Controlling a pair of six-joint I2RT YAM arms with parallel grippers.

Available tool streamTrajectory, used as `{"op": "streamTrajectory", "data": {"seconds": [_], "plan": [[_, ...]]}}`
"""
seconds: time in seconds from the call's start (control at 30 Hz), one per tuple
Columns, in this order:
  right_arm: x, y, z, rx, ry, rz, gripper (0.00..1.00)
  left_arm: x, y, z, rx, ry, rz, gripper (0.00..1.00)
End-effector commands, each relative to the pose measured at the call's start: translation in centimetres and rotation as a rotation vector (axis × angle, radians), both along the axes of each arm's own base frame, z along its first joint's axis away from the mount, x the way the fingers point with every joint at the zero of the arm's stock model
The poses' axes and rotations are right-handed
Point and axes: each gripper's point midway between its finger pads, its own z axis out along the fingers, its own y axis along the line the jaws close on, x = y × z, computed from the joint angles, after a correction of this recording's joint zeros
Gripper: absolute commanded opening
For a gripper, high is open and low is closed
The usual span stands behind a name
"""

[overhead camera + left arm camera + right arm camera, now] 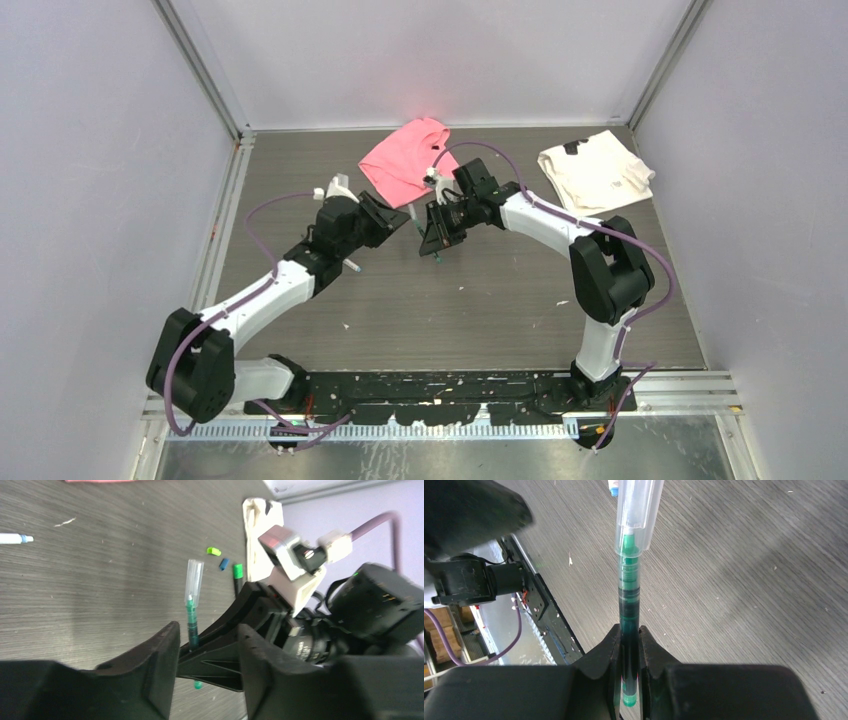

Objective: Insert the pens into the pen caps
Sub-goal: Press the pen cap onto the pen.

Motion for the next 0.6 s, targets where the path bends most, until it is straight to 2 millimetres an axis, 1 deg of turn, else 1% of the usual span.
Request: {"op": "streamTrajectory", "data": {"seconds": [0.0, 0.03, 0.1, 0.13, 0.17, 0.27, 0.4, 0.5, 0.57], "plan": [[-0.1, 0.2, 2.9, 0.055, -0.098, 0.039, 0.01, 0.7, 2.1, 3.1, 0.040, -0.118, 0.014, 0.56], [-0.1, 0.2, 3.0, 0.057, -0.100, 0.042, 0.01, 0.9, 2.4, 3.3, 0.043, -0.117, 0.015, 0.59], [-0.2, 0.3, 3.0, 0.061, -0.098, 0.046, 0.01, 1.3, 2.6, 3.2, 0.061, -0.086, 0.010, 0.61], [-0.1, 0.3, 3.0, 0.062, -0.099, 0.047, 0.01, 1.4, 2.5, 3.2, 0.073, -0.067, 0.003, 0.61], [-0.2, 0.3, 3.0, 0.063, -0.097, 0.048, 0.01, 1.5, 2.5, 2.6, 0.092, -0.028, -0.003, 0.61], [-0.2, 0.3, 3.1, 0.066, -0.099, 0.052, 0.01, 2.1, 1.7, 2.2, 0.103, 0.023, -0.031, 0.61], [-0.3, 0.3, 3.1, 0.067, -0.099, 0.052, 0.01, 3.1, 0.6, 1.8, 0.093, 0.059, -0.059, 0.59], [-0.2, 0.3, 3.2, 0.069, -0.103, 0.053, 0.01, 3.6, 0.2, 1.3, 0.102, 0.096, -0.069, 0.56], [-0.3, 0.3, 3.2, 0.068, -0.103, 0.055, 0.01, 3.8, -0.2, 1.4, 0.101, 0.106, -0.078, 0.54]]}}
